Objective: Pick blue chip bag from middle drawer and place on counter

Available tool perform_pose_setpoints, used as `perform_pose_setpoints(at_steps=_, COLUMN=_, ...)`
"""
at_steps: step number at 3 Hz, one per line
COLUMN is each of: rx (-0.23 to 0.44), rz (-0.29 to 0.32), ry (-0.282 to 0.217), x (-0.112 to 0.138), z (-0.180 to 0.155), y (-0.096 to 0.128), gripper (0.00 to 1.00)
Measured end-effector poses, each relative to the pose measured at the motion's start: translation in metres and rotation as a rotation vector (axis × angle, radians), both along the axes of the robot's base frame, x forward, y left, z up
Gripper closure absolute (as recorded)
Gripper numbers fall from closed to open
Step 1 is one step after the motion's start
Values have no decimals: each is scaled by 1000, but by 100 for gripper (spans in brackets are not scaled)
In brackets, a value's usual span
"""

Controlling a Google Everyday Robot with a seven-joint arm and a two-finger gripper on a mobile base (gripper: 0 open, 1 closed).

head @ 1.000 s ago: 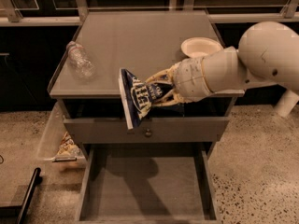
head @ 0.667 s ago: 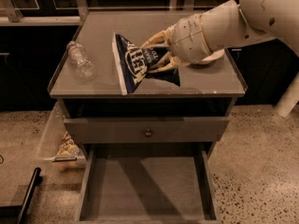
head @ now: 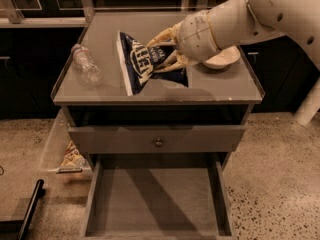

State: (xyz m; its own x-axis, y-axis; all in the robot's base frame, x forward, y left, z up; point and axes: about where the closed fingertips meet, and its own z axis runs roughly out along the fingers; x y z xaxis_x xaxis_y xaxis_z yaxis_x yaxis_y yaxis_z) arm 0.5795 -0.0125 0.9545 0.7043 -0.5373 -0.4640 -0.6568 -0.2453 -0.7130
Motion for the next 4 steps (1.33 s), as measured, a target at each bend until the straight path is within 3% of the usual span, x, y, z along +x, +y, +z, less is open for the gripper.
perform_pose_setpoints(at_steps=2, rx=28, rz=-61, ry=42, x=52, z=-10, y=-2, gripper=100)
perform_pose_setpoints(at_steps=3, rx=52, rz=-173, ry=58, x=70, z=-17, y=-22, gripper=100)
perform_pose_setpoints(at_steps=4, rx=51, rz=-278, ry=42, x=92, z=-19, y=-36, gripper=100)
